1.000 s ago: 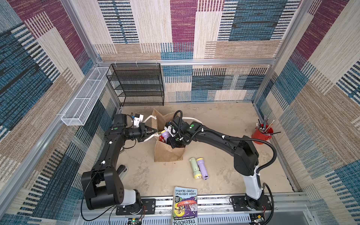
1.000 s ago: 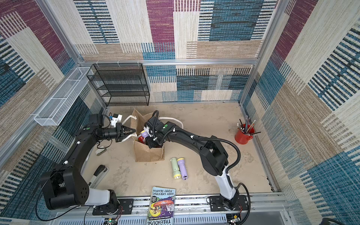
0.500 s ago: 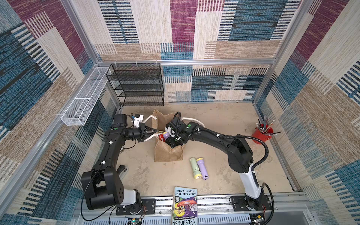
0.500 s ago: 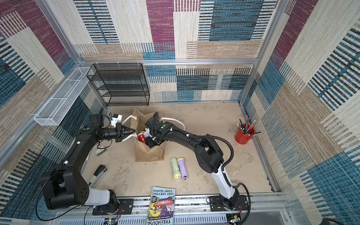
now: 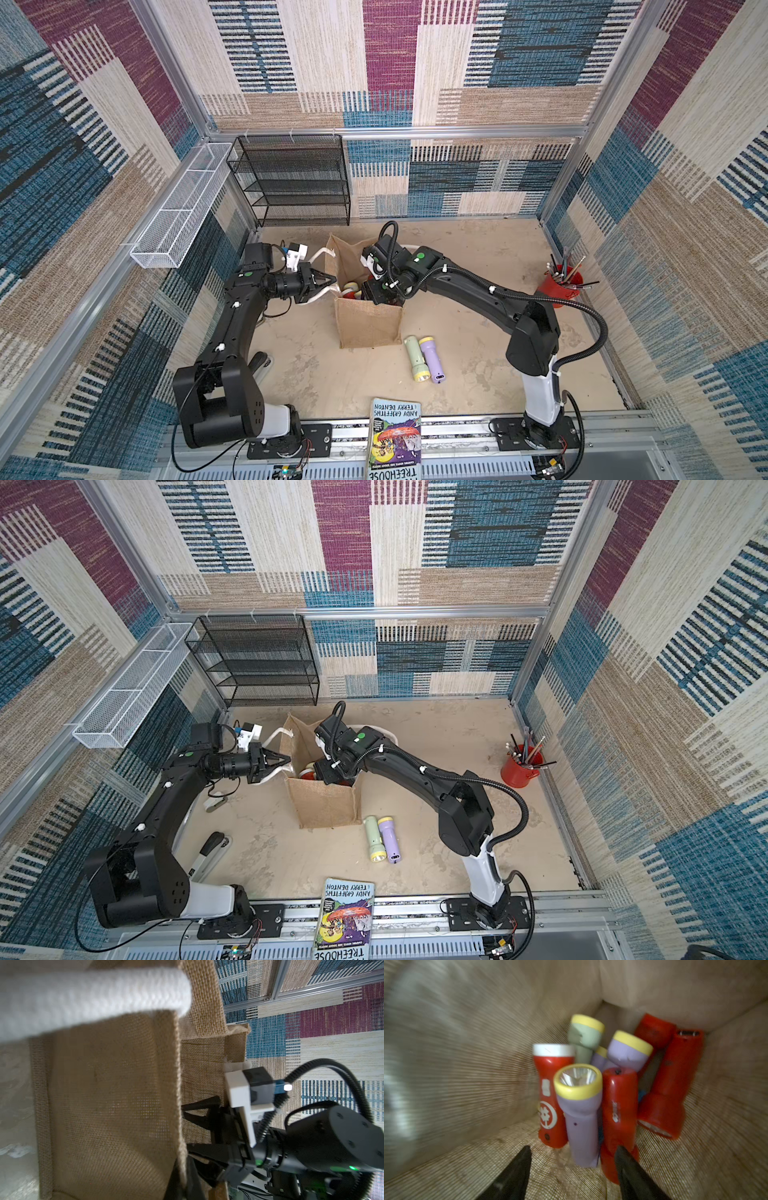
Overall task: Put the flashlights into the tote bags
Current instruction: Place the flashlight in the canvas bag.
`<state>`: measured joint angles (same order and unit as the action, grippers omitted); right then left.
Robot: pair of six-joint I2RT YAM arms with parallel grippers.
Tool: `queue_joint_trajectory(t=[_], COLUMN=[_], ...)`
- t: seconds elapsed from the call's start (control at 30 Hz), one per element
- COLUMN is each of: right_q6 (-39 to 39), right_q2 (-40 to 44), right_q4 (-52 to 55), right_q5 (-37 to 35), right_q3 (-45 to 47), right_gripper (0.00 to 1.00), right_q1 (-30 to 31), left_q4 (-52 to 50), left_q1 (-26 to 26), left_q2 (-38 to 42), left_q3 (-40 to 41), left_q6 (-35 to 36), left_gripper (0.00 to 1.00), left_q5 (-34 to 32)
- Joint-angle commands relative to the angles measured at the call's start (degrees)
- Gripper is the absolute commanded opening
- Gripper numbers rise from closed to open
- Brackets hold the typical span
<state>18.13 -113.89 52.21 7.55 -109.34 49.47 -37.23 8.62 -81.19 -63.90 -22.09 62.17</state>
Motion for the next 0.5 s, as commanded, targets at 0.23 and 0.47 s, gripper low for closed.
queue_joint_trajectory(t=[0.23,0.47], right_q6=[-0.29,2.36], right_q2=[7.82,13.77], right_q4=[-1.66,-5.83], right_q5=[-0.90,-2.82], right_q3=[1.16,5.86], right_gripper=[0.75,0.74], right_q1=[-1.09,-1.25], left_q4=[-4.85,-4.87], left_q1=[-0.27,-0.36], left_q2=[-0.03,0.15], left_q3=[-1.83,-2.19], left_q6=[3.45,3.76], left_gripper=[0.00,0.00], left_q5=[-4.44,-4.33])
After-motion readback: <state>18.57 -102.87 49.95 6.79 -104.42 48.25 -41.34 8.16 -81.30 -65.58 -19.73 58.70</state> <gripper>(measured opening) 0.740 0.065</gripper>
